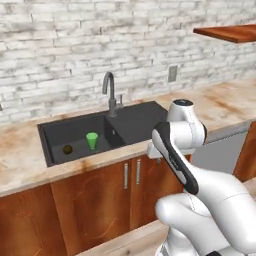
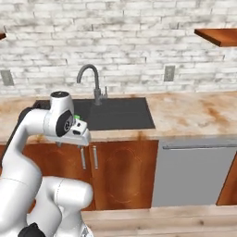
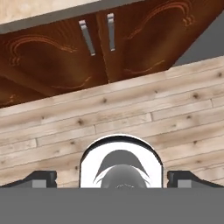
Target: Pick the cup and bowl and place them in the sink. Then turn on the water.
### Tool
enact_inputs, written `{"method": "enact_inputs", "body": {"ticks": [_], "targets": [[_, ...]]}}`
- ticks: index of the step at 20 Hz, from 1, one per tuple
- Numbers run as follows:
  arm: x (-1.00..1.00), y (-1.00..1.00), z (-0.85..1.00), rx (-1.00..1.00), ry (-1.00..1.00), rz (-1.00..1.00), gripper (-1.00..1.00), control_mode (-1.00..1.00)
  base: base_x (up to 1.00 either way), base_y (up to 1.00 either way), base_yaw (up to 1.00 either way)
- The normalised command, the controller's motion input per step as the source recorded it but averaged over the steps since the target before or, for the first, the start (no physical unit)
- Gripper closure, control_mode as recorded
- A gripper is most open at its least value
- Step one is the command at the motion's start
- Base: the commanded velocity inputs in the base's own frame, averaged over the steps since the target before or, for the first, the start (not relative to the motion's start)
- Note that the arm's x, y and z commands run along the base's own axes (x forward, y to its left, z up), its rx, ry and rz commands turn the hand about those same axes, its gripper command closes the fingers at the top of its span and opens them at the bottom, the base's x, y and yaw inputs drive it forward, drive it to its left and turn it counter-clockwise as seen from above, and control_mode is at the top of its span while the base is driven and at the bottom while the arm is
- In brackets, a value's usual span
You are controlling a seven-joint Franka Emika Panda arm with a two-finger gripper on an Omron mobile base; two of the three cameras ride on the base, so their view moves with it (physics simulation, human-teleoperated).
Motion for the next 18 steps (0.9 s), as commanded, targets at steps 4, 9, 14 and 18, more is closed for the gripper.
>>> {"method": "enact_inputs", "body": {"ticks": [4,9,14,18], "targets": [[0.0,0.0,0.0,0.0,0.0,0.0,-1.0,1.0,-0.3,0.04,-0.56],[0.0,0.0,0.0,0.0,0.0,0.0,-1.0,1.0,-0.25,0.08,-0.76],[0.0,0.0,0.0,0.0,0.0,0.0,-1.0,1.0,-0.12,0.01,-0.82],[0.0,0.0,0.0,0.0,0.0,0.0,-1.0,1.0,-0.28,-0.02,-0.8]]}}
